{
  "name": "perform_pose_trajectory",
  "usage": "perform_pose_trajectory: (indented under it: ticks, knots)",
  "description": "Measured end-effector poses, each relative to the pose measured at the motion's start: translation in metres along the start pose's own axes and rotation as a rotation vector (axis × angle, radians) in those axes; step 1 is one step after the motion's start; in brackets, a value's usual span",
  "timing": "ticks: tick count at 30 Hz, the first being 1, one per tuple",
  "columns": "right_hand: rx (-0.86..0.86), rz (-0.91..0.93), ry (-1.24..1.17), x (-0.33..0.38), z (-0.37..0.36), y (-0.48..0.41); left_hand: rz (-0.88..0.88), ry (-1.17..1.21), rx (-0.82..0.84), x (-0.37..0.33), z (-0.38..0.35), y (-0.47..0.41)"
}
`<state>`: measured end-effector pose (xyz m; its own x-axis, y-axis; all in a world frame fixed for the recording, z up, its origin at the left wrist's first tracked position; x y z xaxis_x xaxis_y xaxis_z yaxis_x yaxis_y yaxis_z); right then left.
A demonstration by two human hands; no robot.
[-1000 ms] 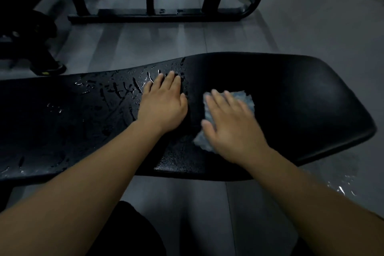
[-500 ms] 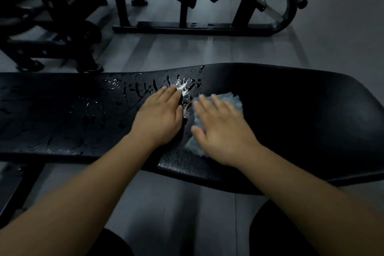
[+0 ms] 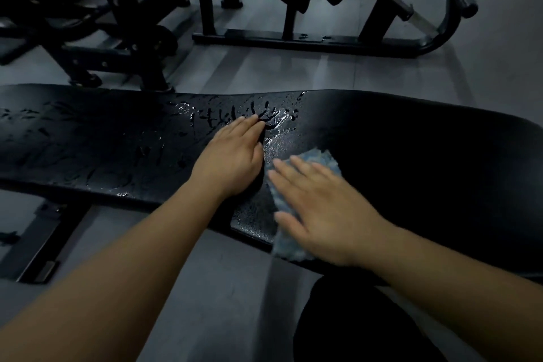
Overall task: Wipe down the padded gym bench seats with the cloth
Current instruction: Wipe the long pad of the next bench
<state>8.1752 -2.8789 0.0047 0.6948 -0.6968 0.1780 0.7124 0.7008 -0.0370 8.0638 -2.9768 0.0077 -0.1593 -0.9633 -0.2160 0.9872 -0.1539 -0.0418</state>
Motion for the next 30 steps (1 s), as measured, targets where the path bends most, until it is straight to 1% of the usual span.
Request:
perform_pose_trajectory:
  ticks: [1,4,6,7,9,11,12,13,15,17,19,20,21,23,24,25,26,28,30]
  knots:
    - [0.005,-0.022,0.002,-0.017,0.001,0.005,0.007,0.001,0.008,0.0,0.0,0.001]
    - [-0.027,-0.247,0.035,-0.09,0.012,-0.015,0.019,0.015,0.026,-0.001,0.0,0.003]
    - [-0.047,-0.355,0.061,-0.112,0.016,-0.048,0.009,0.018,0.037,-0.003,0.001,0.004]
    - [-0.058,-0.37,0.068,-0.111,0.016,-0.06,-0.005,0.012,0.041,-0.003,0.0,0.004]
    - [-0.051,-0.292,0.06,-0.089,0.014,-0.071,-0.036,-0.001,0.04,-0.001,0.002,0.001]
    - [-0.023,-0.148,0.044,-0.063,0.01,-0.056,-0.097,-0.04,0.021,0.001,0.008,-0.002]
    - [-0.019,-0.123,0.027,-0.062,0.01,-0.045,-0.135,-0.08,0.007,0.002,0.009,-0.003]
    - [-0.022,-0.151,0.023,-0.073,0.013,-0.039,-0.16,-0.121,-0.003,0.003,0.009,-0.006]
    - [-0.041,-0.32,0.034,-0.117,0.018,-0.043,-0.136,-0.165,0.025,0.009,0.005,-0.011]
    - [-0.068,-0.484,0.088,-0.149,0.023,-0.066,-0.102,-0.149,0.06,0.014,-0.003,-0.015]
    - [-0.088,-0.532,0.103,-0.149,0.023,-0.094,-0.115,-0.117,0.067,0.015,-0.006,-0.017]
    - [-0.077,-0.503,0.099,-0.138,0.02,-0.101,-0.126,-0.1,0.072,0.016,-0.005,-0.018]
    - [-0.062,-0.436,0.089,-0.121,0.016,-0.103,-0.139,-0.084,0.081,0.018,-0.003,-0.019]
    - [-0.047,-0.257,0.057,-0.081,0.012,-0.088,-0.201,-0.083,0.099,0.022,0.0,-0.024]
    - [-0.029,-0.21,0.032,-0.07,0.011,-0.074,-0.248,-0.092,0.097,0.025,0.002,-0.025]
    - [-0.012,-0.212,0.025,-0.072,0.011,-0.063,-0.295,-0.093,0.088,0.029,0.004,-0.025]
    - [-0.011,-0.267,0.027,-0.086,0.015,-0.056,-0.331,-0.08,0.082,0.033,0.007,-0.024]
    - [-0.038,-0.473,0.049,-0.128,0.024,-0.057,-0.37,-0.047,0.078,0.038,0.009,-0.021]
    - [-0.058,-0.654,0.081,-0.153,0.027,-0.08,-0.362,-0.035,0.083,0.04,0.008,-0.019]
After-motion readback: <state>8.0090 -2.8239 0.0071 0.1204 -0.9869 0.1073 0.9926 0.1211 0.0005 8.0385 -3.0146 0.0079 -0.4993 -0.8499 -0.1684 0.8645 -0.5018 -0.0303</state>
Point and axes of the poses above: each hand's wrist, its own y-axis away from the middle knuckle, its own z-axis out of the back of the hand, x = y × z, the point moved 10 cm from there along -y, towards the middle knuckle, and after that the axes turned 15 degrees about z, right-handed, at the moved point
